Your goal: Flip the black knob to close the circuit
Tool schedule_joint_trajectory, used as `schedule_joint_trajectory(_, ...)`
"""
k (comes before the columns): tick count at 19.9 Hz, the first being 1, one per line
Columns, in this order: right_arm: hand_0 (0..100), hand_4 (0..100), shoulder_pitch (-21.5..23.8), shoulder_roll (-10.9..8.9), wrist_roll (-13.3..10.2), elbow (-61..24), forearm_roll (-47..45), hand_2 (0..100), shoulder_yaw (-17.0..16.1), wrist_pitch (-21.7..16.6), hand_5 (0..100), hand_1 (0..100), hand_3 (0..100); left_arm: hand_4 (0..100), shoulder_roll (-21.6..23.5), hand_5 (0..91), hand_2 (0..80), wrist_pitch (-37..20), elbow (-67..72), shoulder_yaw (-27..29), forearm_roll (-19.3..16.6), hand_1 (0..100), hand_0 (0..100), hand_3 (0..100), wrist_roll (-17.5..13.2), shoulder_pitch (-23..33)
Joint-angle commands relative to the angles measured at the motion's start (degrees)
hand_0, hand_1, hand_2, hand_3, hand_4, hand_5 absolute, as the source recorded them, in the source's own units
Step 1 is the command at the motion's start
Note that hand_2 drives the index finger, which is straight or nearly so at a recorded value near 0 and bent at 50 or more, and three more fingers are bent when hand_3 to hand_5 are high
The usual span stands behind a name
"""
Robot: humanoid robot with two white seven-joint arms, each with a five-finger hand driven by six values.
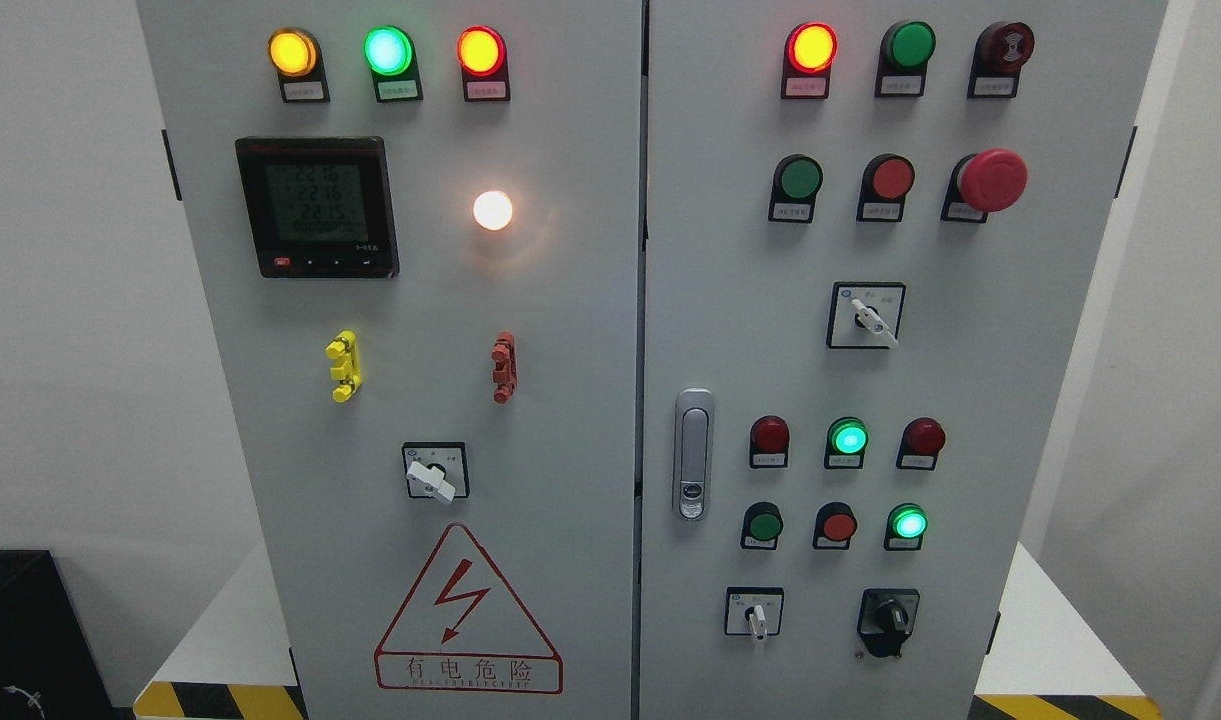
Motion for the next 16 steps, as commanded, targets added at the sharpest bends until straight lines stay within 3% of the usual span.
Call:
schedule_joint_trajectory(1,0,0,0.11,0.2,0.2,0.07,-0.3,0,-0.5,-1.28,0,13,0,0,0.0,0.0,0.0,0.03,1.23,-1.23,-1.23,0,0,0,0.05,0.0)
schedule_joint_trajectory(6,0,0,-0.94,0.03,0.03,-1.24,-0.21,0,-0.5,-1.37,0,13,0,0,0.0,0.0,0.0,-0.05,1.23,-1.23,-1.23,0,0,0,0.05,0.0)
schedule_joint_trajectory(13,0,0,-0.77,-0.06,-0.24,-18.28,-0.21,0,-0.41,2.93,0,13,0,0,0.0,0.0,0.0,0.03,1.23,-1.14,-1.23,0,0,0,0.05,0.0)
schedule_joint_trajectory(16,0,0,-0.86,-0.41,-0.33,-21.72,-0.12,0,-0.23,3.2,0,13,0,0,0.0,0.0,0.0,0.03,1.23,-1.14,-1.23,0,0,0,0.05,0.0)
